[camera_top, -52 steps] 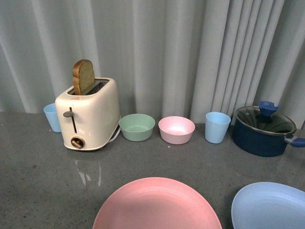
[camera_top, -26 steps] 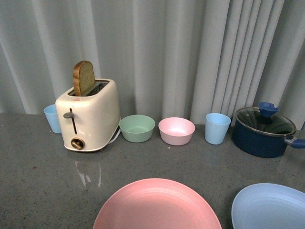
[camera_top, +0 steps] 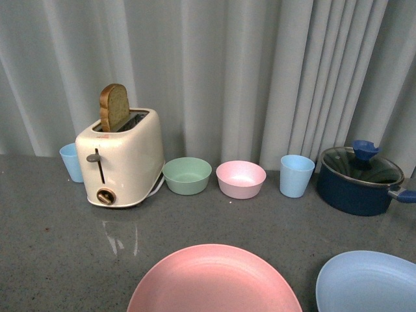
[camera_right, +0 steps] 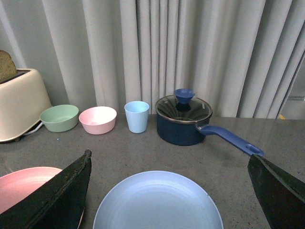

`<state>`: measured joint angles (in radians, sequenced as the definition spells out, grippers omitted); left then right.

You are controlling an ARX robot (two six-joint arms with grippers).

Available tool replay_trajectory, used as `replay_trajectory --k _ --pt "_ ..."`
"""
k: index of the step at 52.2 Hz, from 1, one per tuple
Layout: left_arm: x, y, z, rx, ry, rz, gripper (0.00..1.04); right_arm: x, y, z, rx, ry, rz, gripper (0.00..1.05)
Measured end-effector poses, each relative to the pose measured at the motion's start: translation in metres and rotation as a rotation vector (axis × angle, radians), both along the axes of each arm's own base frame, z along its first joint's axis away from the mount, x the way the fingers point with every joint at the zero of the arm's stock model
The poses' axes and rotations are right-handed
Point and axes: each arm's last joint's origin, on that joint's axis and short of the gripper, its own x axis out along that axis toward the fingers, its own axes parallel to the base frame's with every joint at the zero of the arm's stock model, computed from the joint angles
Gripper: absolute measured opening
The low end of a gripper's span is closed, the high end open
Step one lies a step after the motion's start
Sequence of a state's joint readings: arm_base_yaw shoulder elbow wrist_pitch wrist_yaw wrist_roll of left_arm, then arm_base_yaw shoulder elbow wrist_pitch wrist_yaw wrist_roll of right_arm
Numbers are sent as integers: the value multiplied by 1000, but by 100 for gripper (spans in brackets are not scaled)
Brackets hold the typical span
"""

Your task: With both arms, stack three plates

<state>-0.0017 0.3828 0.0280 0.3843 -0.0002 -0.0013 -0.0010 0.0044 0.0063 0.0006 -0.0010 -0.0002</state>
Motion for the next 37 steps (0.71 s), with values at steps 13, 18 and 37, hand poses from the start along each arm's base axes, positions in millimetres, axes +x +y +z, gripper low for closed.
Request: replay_trajectory --k 13,18,37 --pt "-7 0 0 0 -2 0 4 0 0 0 0 0 0 97" --pt "-9 0 0 0 -2 0 4 0 0 0 0 0 0 97" --pt "-20 0 -4 0 26 0 4 0 0 0 0 0 0 97"
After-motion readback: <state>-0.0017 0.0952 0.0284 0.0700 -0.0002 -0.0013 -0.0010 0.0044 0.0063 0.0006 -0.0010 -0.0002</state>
